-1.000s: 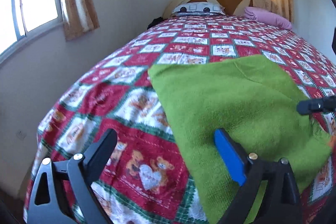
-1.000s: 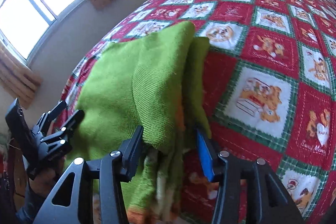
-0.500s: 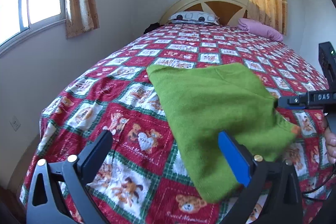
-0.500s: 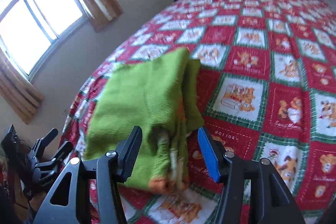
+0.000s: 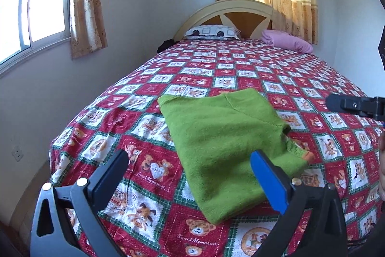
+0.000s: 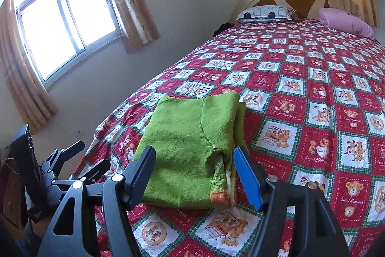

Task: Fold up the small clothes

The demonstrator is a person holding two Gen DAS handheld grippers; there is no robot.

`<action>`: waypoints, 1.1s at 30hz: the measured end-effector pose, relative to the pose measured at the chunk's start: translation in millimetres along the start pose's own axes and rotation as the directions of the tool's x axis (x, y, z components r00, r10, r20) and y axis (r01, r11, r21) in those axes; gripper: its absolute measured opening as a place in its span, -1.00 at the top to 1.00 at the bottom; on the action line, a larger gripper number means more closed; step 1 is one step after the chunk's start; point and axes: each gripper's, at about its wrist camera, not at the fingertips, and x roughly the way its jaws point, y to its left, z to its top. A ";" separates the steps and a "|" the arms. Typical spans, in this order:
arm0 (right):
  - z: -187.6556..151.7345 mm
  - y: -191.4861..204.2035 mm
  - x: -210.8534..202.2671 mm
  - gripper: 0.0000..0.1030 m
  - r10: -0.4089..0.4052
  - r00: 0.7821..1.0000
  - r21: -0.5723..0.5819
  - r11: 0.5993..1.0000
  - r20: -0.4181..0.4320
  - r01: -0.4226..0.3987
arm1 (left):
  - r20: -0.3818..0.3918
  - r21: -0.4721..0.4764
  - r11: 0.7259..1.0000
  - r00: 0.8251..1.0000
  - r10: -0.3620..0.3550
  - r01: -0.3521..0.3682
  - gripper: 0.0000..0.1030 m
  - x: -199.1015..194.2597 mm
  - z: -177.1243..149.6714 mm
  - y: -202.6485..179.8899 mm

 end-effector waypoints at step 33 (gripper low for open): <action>-8.9 4.1 -0.5 -0.32 0.021 1.000 0.014 1.000 0.011 -0.021 | -0.006 -0.001 1.000 1.000 0.007 -0.007 -1.00 0.7 -2.3 -2.2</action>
